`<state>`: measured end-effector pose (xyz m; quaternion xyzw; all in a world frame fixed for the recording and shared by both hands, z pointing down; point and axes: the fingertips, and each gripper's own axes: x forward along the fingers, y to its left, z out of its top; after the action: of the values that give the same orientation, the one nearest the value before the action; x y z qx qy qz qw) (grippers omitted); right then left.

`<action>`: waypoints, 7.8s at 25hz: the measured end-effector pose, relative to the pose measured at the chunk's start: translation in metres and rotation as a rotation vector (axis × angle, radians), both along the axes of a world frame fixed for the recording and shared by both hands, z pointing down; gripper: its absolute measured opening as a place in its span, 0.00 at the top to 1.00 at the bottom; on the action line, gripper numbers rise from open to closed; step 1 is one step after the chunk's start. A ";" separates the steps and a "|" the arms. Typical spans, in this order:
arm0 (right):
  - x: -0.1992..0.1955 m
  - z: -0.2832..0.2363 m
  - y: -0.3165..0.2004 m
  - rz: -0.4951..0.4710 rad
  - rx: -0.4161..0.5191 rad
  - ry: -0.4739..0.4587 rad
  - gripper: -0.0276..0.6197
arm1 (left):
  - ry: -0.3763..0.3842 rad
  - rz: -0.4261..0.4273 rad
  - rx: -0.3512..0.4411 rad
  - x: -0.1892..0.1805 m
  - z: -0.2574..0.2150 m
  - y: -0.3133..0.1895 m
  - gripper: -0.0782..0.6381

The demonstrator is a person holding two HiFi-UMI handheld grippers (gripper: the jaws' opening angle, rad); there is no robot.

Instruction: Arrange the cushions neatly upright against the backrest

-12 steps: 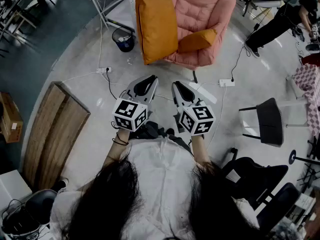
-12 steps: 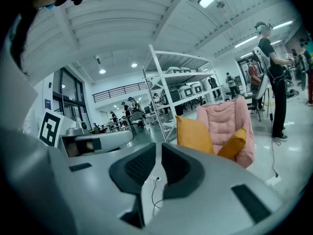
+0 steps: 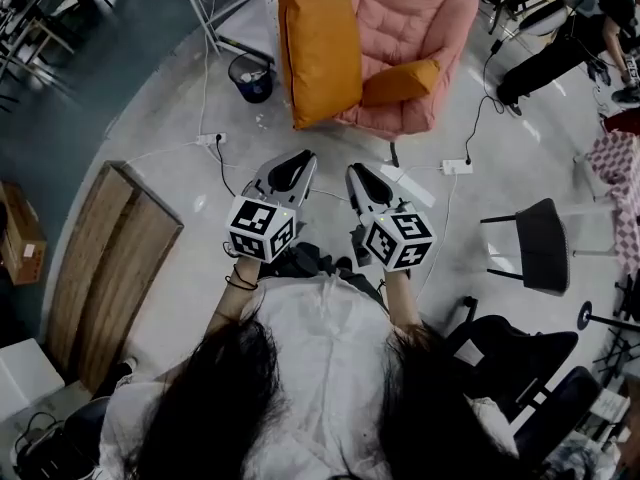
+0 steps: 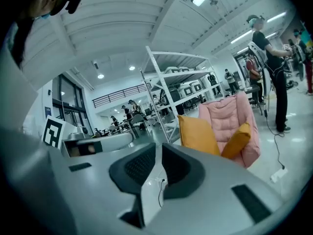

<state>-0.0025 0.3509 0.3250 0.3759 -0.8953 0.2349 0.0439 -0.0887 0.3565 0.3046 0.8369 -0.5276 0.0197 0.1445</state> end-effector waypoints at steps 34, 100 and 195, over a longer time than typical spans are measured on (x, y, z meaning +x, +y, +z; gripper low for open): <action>-0.021 0.043 -0.077 -0.010 -0.072 0.020 0.87 | 0.054 -0.045 -0.063 -0.053 0.042 -0.080 0.83; -0.039 0.250 -0.573 -0.359 -0.280 0.195 0.54 | -0.189 -0.348 -0.533 -0.185 0.204 -0.483 0.47; 0.187 0.128 -0.760 0.262 -0.181 0.085 0.88 | -0.038 0.243 -0.223 -0.001 0.137 -0.835 0.77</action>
<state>0.1848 -0.4089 0.4533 0.4937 -0.8111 0.3022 0.0843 -0.0895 -0.4785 0.4412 0.8728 -0.4197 0.1116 0.2229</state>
